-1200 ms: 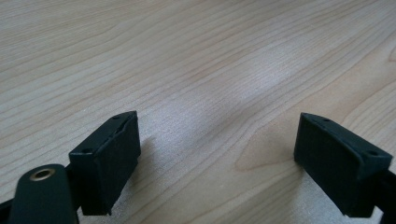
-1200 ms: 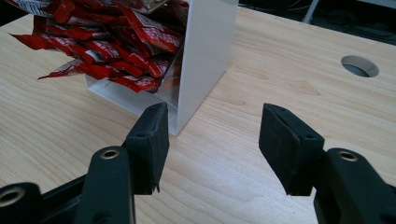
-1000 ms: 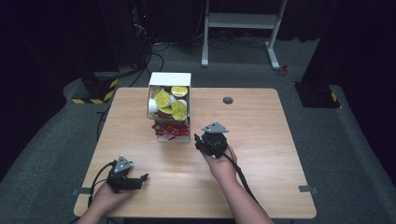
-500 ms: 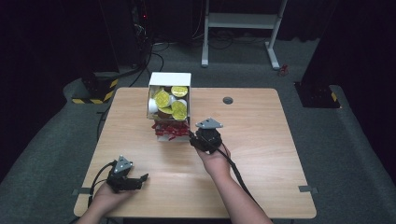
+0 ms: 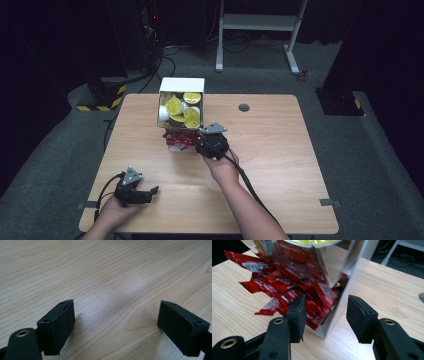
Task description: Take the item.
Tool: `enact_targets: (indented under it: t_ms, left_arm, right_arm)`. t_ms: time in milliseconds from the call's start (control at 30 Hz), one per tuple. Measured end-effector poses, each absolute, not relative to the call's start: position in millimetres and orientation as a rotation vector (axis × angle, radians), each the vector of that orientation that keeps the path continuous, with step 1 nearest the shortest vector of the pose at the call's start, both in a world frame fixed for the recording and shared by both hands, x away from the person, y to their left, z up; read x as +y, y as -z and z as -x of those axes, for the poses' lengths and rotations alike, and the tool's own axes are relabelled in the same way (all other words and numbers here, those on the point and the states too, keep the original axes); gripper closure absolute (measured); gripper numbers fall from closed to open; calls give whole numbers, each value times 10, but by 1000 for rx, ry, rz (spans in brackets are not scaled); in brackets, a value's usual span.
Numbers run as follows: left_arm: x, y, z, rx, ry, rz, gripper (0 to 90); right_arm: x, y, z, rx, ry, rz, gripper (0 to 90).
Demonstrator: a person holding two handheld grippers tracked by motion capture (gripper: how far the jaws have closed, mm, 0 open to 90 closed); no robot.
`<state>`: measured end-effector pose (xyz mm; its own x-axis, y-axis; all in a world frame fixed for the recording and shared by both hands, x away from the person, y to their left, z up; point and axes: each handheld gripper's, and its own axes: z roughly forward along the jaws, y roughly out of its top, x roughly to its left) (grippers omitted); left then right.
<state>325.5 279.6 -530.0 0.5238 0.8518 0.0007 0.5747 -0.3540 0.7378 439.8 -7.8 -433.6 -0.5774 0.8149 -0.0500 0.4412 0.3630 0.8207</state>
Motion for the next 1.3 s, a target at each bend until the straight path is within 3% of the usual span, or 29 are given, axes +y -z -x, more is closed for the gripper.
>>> enact_targets:
  t_ms: [667,1300]
  left_arm:
    - [2798,5299,-3247,1151,-506,-2070,148]
    - [2799,5298,-3245,1151,-506,-2073,149]
  right_arm:
    - [20,4397,-4491,2179,-1078,-1058,795]
    - [-123,4398,-4282,2151,-1122,-986,877]
